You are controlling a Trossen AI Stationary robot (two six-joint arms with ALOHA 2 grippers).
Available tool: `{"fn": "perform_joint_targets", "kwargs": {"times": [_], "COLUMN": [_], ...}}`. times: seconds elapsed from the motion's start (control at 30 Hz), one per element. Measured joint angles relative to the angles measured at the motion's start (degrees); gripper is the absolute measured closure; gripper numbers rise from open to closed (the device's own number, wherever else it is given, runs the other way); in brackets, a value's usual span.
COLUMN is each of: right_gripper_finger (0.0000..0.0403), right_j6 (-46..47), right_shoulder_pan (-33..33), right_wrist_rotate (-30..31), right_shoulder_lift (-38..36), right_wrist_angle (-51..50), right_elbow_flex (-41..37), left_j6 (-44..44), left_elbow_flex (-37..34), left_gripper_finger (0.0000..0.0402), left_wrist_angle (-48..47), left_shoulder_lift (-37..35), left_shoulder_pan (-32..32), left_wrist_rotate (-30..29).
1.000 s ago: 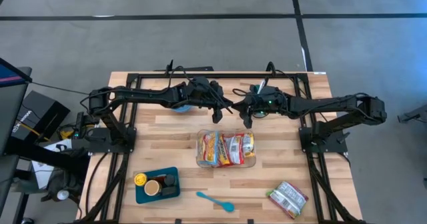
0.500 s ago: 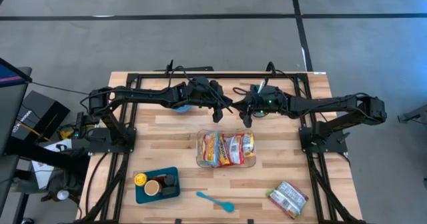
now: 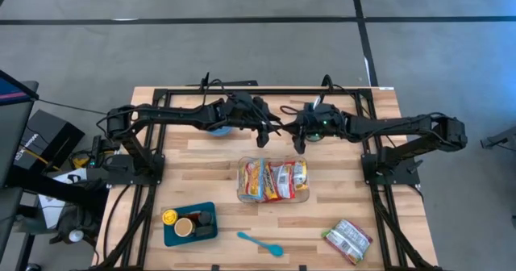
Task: Pick & Place Food Item
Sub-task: Put the black spoon into the blue bin
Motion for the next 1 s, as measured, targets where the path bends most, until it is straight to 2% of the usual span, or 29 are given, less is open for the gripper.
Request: {"fn": "perform_joint_targets", "kwargs": {"times": [0.67,0.87,1.0], "right_gripper_finger": [0.0403,0.0403,0.0403], "right_j6": [1.0,1.5,2.7], "right_shoulder_pan": [-4.8,-5.4,-5.5], "right_wrist_rotate": [0.6,3.8,6.1], "right_shoulder_lift": [-0.1,-4.2,-8.9], "right_wrist_angle": [-6.3,-6.3,-3.2], "right_elbow_flex": [0.0,-0.8,-4.4], "left_j6": [0.0,0.0,0.0], "left_elbow_flex": [0.0,0.0,0.0], "left_gripper_finger": [0.0262,0.0262,0.0262], "left_wrist_angle": [-4.7,-6.7,-6.6], "left_shoulder_lift": [0.0,0.0,0.0], "left_shoulder_pan": [1.3,1.3,1.3], "left_wrist_rotate": [0.3,0.1,0.1]}}
